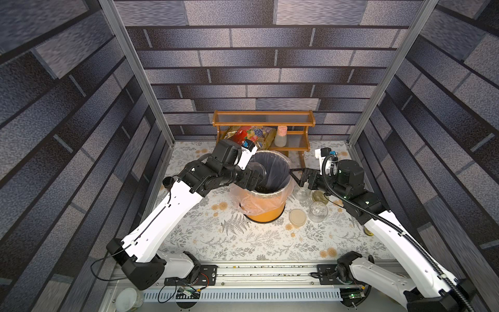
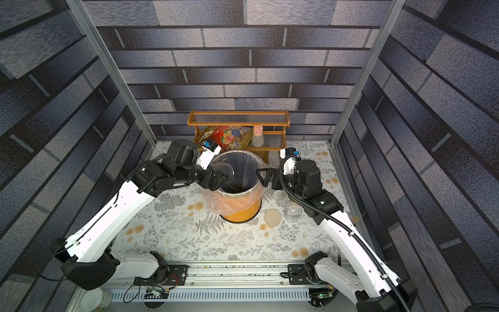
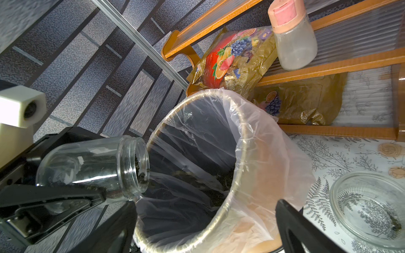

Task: Empty moldy tea leaves from jars
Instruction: Pour the moldy tea leaves from the jar into the trash bin.

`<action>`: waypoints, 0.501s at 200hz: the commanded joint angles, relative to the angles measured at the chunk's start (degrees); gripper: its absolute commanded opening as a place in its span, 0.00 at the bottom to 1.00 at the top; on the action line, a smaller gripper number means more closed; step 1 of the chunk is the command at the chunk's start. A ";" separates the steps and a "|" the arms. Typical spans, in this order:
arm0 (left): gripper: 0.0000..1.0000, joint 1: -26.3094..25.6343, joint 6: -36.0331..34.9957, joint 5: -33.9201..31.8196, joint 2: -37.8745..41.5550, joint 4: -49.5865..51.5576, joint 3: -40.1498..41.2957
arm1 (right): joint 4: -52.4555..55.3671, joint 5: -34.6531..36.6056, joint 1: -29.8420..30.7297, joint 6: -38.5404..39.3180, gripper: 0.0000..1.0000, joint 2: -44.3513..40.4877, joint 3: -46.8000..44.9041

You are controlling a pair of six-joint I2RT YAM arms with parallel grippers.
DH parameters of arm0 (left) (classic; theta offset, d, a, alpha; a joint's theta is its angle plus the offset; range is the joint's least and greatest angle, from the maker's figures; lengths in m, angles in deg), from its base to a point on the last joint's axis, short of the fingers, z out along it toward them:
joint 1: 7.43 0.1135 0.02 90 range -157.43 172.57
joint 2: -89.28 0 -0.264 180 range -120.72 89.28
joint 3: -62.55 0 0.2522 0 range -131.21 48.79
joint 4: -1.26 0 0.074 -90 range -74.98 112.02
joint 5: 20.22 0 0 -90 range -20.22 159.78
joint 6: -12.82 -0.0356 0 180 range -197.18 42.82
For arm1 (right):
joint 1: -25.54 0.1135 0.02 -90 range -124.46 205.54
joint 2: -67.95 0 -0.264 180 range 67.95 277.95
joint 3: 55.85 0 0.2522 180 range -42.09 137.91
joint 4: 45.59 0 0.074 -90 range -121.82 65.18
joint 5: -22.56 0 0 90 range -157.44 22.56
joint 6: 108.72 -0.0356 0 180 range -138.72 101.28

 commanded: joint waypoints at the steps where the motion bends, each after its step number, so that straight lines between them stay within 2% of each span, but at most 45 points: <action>1: 0.42 0.85 -1.52 0.01 -2.77 4.23 -7.25 | 0.80 1.82 -0.52 1.84 1.00 -0.81 -0.43; 70: 0.42 3.04 -1.69 0.62 -13.74 15.72 -21.91 | -0.56 1.88 -1.71 2.27 1.00 0.30 -1.66; 100: 0.42 0.45 -2.19 -0.15 -17.81 18.82 -28.45 | -1.00 1.44 -2.43 2.38 1.00 0.71 -1.58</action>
